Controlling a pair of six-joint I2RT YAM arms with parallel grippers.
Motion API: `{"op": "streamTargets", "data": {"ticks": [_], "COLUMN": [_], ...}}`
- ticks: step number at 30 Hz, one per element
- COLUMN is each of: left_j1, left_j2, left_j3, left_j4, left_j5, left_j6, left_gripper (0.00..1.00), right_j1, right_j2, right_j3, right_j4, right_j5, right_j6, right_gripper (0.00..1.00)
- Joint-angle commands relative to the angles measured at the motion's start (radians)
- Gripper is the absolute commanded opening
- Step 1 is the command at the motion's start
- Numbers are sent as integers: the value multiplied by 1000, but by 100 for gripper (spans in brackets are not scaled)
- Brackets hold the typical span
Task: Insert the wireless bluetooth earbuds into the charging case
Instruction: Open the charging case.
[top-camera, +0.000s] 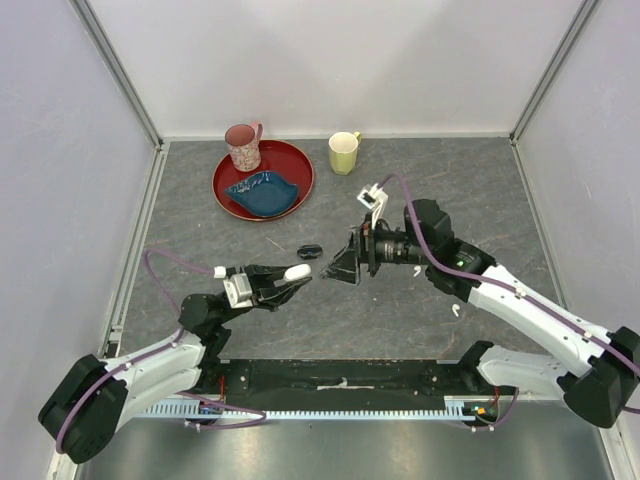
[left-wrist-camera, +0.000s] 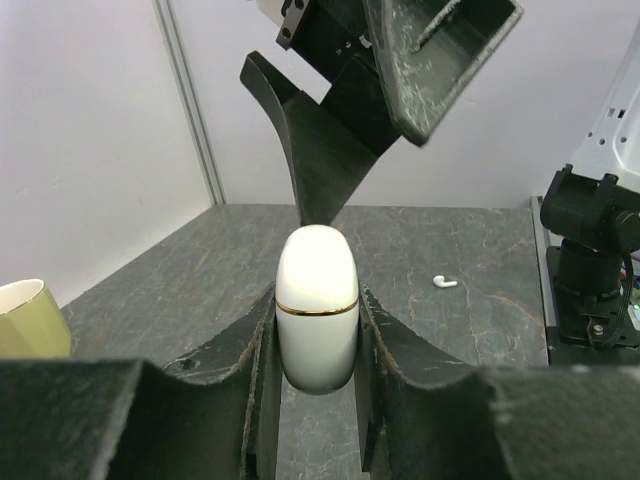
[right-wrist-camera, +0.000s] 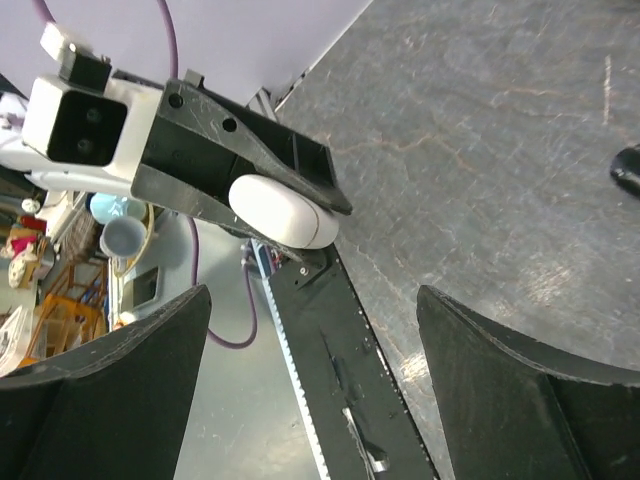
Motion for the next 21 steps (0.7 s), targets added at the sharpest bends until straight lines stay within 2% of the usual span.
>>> {"op": "streamTargets", "data": {"ticks": [1,11,21], "left_j1": [-3,-3,-6], "left_j2": [10,13,23], "left_j3": [5,35,45], "left_j4": [236,236,236], "left_j5": [-7,58,49], "left_j6": [29,-9,-8], "left_gripper": [2,2,2], "right_j1": [40,57,83], "right_j2": [44,104,118], "right_j3": [22,11,19], "right_j4": [57,157,131], "right_j5": [0,27,14], "right_j6": [-31,6,-32], "right_gripper": [90,90,90]}}
